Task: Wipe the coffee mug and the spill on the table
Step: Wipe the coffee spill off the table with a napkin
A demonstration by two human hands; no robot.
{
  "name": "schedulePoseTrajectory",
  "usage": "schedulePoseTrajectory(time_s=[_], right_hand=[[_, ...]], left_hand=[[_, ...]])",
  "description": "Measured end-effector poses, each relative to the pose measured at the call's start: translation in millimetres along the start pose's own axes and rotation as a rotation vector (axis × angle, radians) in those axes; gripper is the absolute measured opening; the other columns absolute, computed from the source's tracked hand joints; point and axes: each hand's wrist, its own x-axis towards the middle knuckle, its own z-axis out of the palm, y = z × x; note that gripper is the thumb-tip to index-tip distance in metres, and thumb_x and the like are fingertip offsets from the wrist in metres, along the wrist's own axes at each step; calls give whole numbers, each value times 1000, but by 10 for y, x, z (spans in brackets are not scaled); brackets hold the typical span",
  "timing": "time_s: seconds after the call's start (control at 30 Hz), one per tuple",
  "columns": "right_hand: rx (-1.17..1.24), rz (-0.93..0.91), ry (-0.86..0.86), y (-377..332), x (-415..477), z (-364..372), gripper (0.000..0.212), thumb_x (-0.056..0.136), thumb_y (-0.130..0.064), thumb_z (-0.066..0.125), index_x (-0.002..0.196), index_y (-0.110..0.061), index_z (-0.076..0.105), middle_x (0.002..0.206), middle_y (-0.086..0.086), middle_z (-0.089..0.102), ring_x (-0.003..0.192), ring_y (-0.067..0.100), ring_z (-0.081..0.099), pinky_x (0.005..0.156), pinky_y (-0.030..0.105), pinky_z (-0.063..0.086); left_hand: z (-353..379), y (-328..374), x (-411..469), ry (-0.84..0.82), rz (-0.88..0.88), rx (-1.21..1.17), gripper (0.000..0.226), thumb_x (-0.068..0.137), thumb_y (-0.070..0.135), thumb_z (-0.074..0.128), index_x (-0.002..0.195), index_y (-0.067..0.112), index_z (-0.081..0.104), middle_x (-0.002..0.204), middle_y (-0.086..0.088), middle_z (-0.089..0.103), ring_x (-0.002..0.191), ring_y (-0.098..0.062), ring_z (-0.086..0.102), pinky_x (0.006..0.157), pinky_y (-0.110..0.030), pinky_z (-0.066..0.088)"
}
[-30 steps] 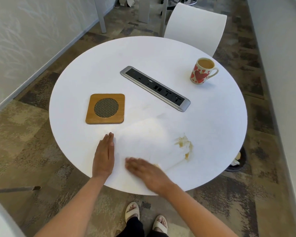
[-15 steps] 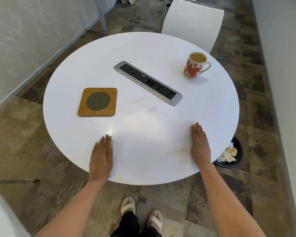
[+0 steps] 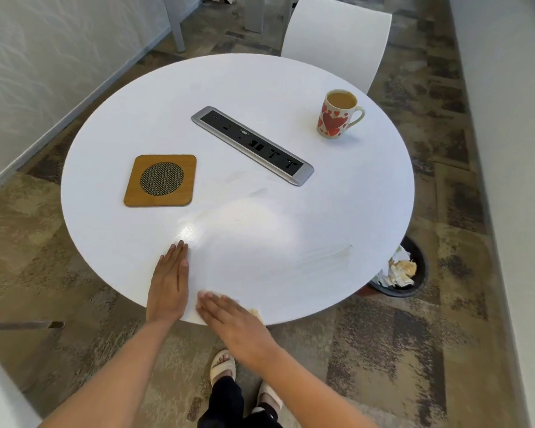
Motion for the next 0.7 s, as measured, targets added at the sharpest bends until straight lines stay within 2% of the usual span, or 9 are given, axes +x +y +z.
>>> schedulePoseTrajectory(time_s=[0.1,0.2,0.3,0.4,0.47,0.5,0.57,0.63,0.7], right_hand=[[-68,-116,-51,305,-298,-133,55,93,-6,23,148,-12,21,157,3,14,142,12,2,117,26,-6],[-51,63,-8,703,-526,-437,56,97,-10,39,147,-26,20,154,-14,8,140,-1,2,114,17,-8],[-42,289,54,1167,-693,-826,54,100,-19,30,147,-36,11,154,-23,2,141,-7,0,116,17,-3],[-161,487,129,1579,-843,-1146,62,98,-3,30,148,-27,4,154,-15,-2,143,2,2,113,15,-2],[-137,642,201,1740,-870,-1287,68,92,11,29,149,-19,8,157,-6,3,144,8,6,110,15,0],[-35,749,297,1770,-833,-1343,67,91,13,28,149,-17,14,158,-3,9,144,12,13,109,16,6],[315,953,668,1753,-683,-1450,54,97,3,28,147,-20,29,155,-1,25,137,14,34,107,18,25],[774,968,983,1661,-505,-1540,44,100,-9,31,140,-26,39,147,0,40,125,14,46,98,22,42],[1254,944,1048,1555,-351,-1610,40,98,-8,37,132,-28,46,127,1,55,108,15,58,78,25,54]], left_hand=[[-17,17,-5,5,0,-2,53,97,32,17,142,8,30,151,-5,28,139,-12,20,115,-28,8],[-22,37,-12,7,-1,-2,50,98,30,18,142,8,29,151,-5,28,138,-11,20,116,-28,8],[-18,45,-15,17,-2,-5,47,100,25,21,142,7,29,150,-4,28,136,-7,19,115,-27,8],[-20,41,-16,13,4,-1,50,98,29,19,142,7,29,149,0,26,136,-7,19,115,-27,8],[-16,36,-17,16,17,2,51,98,30,18,142,7,29,147,5,24,137,-9,19,115,-28,8],[-15,32,-17,17,21,3,50,98,29,18,142,7,29,146,6,23,137,-9,19,116,-28,9],[-10,23,-11,23,25,3,48,99,26,20,142,6,29,145,6,23,136,-9,19,116,-29,9],[-4,21,-10,25,24,1,47,99,25,21,142,6,29,146,4,25,136,-9,20,115,-29,9],[-4,18,-14,20,23,3,47,99,25,22,142,6,29,148,1,26,136,-9,20,115,-29,9]])
